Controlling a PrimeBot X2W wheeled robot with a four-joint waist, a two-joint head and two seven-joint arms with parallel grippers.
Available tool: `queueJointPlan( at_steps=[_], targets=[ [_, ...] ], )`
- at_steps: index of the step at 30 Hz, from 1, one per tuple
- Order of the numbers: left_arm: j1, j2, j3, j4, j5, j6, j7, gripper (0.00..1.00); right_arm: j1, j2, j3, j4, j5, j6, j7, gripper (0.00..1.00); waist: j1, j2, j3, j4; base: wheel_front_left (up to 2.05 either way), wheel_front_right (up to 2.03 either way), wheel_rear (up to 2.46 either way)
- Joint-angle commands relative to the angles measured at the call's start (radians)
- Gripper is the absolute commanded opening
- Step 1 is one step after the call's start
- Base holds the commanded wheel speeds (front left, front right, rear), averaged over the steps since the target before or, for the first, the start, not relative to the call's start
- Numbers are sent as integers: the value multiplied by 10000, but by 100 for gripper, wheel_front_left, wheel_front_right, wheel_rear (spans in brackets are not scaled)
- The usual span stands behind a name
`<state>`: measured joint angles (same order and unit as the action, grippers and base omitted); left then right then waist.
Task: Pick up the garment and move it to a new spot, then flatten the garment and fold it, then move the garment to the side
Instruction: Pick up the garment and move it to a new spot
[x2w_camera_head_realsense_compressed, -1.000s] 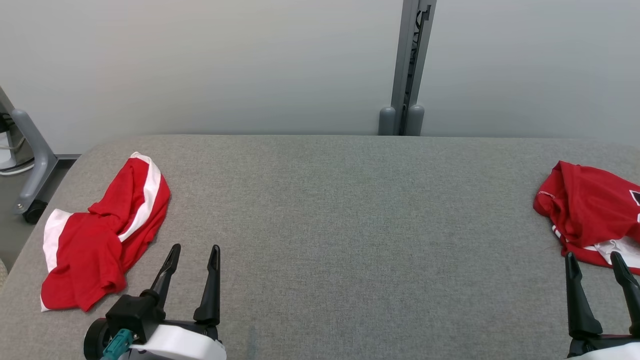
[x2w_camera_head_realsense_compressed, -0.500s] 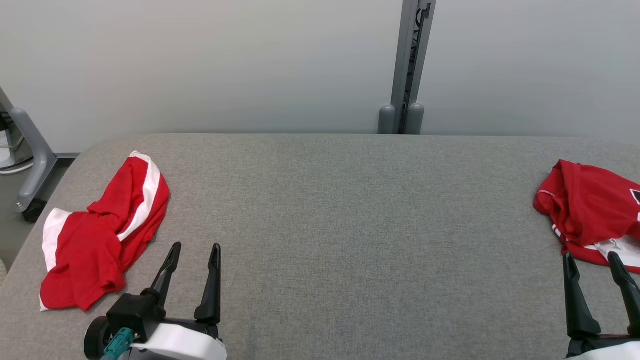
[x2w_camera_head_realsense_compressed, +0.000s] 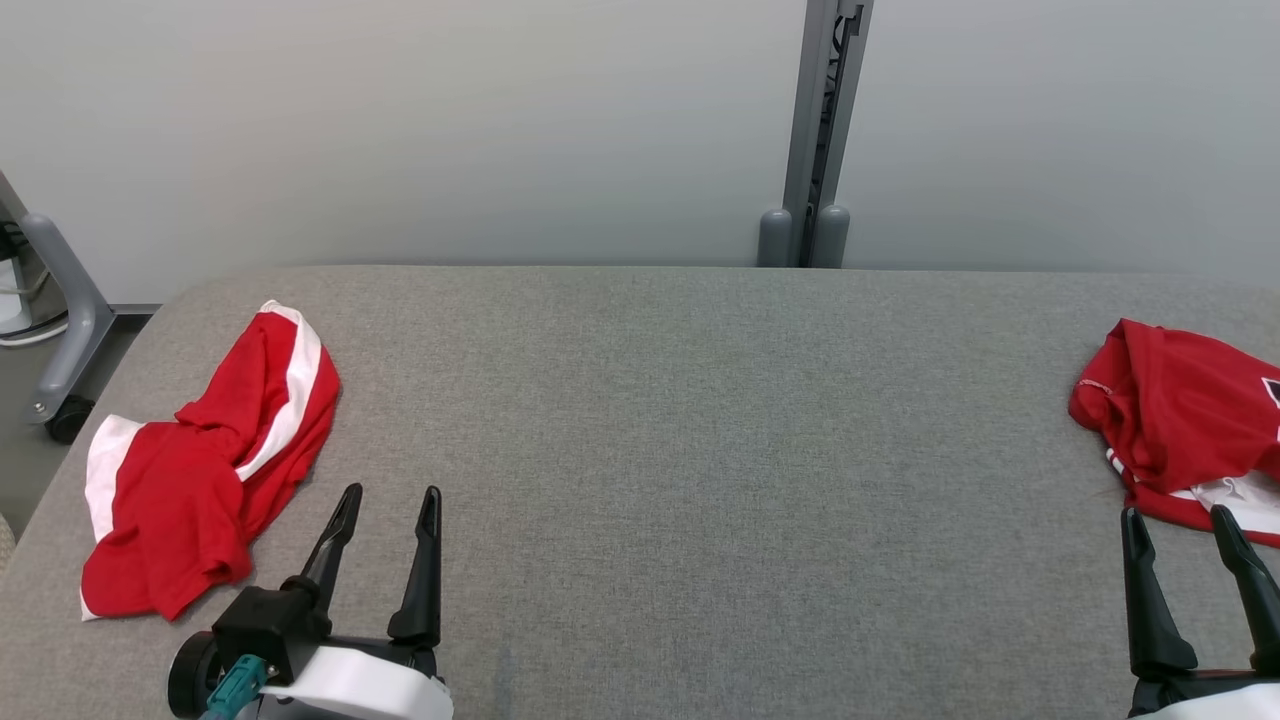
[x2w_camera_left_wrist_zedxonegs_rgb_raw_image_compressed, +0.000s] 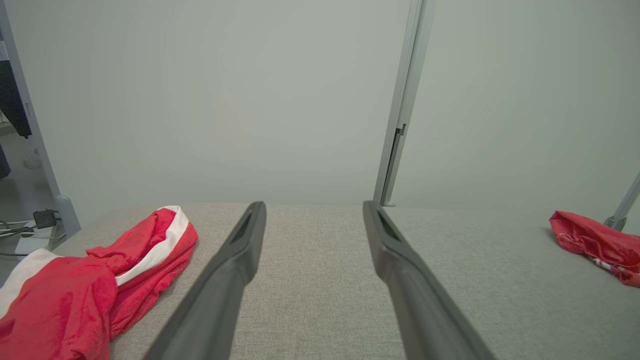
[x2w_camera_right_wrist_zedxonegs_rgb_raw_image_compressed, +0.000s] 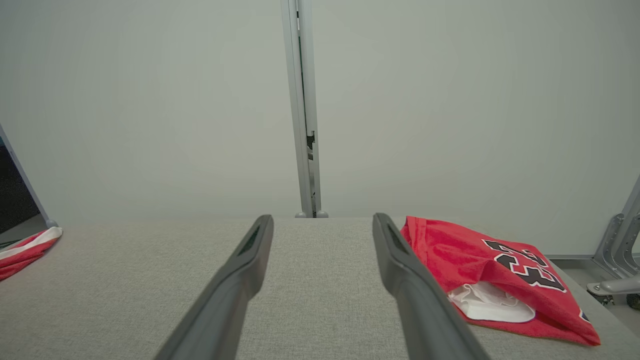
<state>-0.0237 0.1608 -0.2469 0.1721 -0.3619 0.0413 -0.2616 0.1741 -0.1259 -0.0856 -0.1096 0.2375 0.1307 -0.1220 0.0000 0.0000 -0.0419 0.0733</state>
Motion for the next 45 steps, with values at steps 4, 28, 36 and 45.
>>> queueJointPlan(
  at_steps=[4, 28, 36, 45],
  targets=[
    [-131, 0, 26, 61, 86, -65, -44, 100, -34, -56, 6, 76, 26, 5, 28, 100, 0, 0, 11, 94, 0, 0, 0],
    [-112, 283, 211, 91, -35, 426, 368, 100, -237, 12, 989, 608, 187, 5, -236, 100, 0, 0, 4, 3140, 0, 0, 0],
    [45, 379, 246, -93, -107, 557, 527, 100, -395, -43, 1291, 805, 235, 5, -330, 100, 0, 0, 33, 3961, 0, 0, 0],
    [-670, 706, 338, -569, -207, 563, 1159, 100, -624, -171, 1366, 697, 223, 5, -258, 100, 0, 0, 358, 3954, 0, 0, 0]
  ],
)
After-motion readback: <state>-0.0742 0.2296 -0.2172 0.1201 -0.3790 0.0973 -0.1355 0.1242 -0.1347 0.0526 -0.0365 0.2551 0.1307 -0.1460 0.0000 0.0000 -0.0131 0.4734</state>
